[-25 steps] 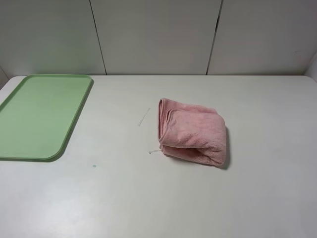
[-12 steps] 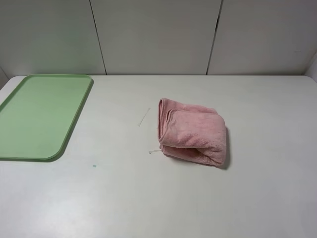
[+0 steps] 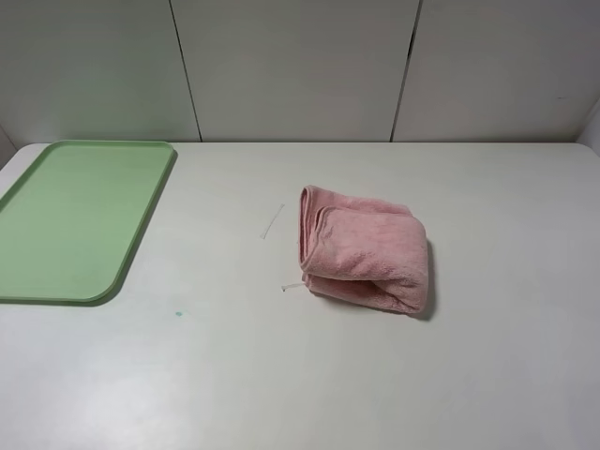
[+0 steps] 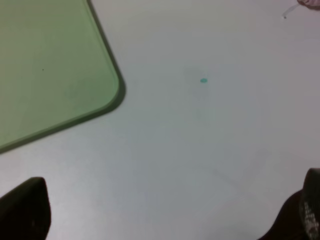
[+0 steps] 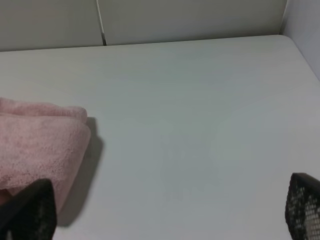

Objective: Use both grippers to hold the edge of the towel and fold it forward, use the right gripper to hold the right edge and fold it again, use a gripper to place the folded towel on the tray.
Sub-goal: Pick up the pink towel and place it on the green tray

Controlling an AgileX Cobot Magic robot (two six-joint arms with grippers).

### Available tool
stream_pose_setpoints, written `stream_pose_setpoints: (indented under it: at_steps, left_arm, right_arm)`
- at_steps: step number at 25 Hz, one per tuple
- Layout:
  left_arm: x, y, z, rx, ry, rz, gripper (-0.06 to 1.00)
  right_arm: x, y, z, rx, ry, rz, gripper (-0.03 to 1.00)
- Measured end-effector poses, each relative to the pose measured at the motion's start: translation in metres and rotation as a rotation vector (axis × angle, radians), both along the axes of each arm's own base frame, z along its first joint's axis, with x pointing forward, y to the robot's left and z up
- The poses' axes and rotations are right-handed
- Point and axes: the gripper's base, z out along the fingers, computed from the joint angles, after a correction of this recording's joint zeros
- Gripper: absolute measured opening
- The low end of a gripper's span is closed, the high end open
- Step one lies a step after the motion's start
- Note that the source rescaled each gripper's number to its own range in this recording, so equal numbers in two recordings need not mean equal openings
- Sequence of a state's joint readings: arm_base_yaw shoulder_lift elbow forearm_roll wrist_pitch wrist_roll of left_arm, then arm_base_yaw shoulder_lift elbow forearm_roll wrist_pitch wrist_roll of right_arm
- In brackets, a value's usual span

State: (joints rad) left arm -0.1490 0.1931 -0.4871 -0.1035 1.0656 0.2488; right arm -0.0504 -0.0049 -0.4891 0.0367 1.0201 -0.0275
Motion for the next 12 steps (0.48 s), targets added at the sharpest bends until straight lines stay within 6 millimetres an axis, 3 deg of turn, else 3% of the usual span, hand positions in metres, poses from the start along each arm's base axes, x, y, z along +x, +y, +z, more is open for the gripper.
stream_pose_setpoints:
  at_steps: [12]
  left_arm:
    - [0.0061,-0.0008,-0.001,0.003,0.046,0.005,1.0]
  right_arm:
    - [0.0,0.0,0.0,0.0,0.0,0.0,1.0]
